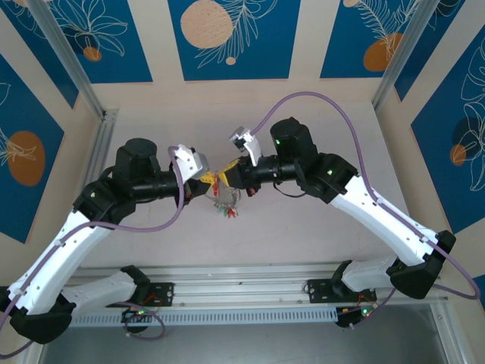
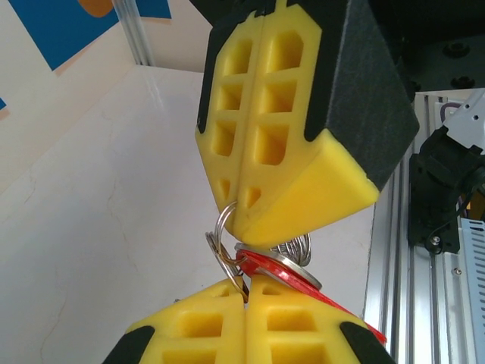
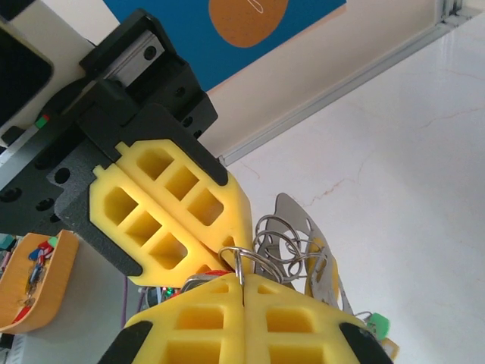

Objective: Put the keys on the keyring

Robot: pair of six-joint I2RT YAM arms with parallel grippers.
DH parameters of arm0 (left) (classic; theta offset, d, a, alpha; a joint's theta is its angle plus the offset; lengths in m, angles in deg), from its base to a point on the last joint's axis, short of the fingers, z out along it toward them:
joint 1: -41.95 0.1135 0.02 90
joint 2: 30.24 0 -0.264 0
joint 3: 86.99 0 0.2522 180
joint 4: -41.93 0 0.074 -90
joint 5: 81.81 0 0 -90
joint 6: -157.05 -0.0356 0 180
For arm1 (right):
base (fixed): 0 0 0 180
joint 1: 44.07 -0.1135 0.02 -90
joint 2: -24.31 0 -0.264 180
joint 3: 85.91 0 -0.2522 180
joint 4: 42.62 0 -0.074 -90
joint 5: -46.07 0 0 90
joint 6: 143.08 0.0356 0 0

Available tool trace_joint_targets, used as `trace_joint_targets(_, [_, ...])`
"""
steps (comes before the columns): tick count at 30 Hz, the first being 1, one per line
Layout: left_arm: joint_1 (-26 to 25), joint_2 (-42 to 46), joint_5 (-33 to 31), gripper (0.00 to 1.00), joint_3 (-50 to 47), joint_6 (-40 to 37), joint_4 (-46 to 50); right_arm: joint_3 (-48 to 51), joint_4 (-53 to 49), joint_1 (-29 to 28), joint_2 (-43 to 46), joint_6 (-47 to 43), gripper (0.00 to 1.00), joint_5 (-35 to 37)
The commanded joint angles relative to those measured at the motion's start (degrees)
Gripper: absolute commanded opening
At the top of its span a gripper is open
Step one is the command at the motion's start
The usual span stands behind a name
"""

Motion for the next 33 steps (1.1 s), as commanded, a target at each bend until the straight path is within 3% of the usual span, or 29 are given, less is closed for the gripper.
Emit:
trace_joint_targets(1, [-1.57, 1.39, 1.21, 0.0, 2.69, -1.89, -0.55, -3.54, -2.01, 0.91, -1.45, 1.25, 0.0, 1.65])
trace_joint_targets(9, [-2.68, 1.56, 0.0, 0.0, 3.09, -3.5, 0.43, -6.35, -6.37, 1.07, -3.67, 1.81, 0.0, 1.83])
trace_joint_targets(16, [-2.75, 1.35, -2.56, 0.0, 2.95, -3.96, 0.67, -3.75, -5.5, 1.07, 0.98, -1.45, 0.0, 0.95])
trace_joint_targets(22, [-2.7, 1.51, -3.24, 0.0, 2.61, -3.47, 0.0, 1.01, 0.91, 1.08, 8.21, -3.69, 0.0, -5.76])
trace_joint_targets(33, [-2.81, 1.98, -2.99, 0.0, 2.78, -3.08, -1.76, 4.04, 4.53, -0.5, 8.26, -1.46, 0.0, -12.72])
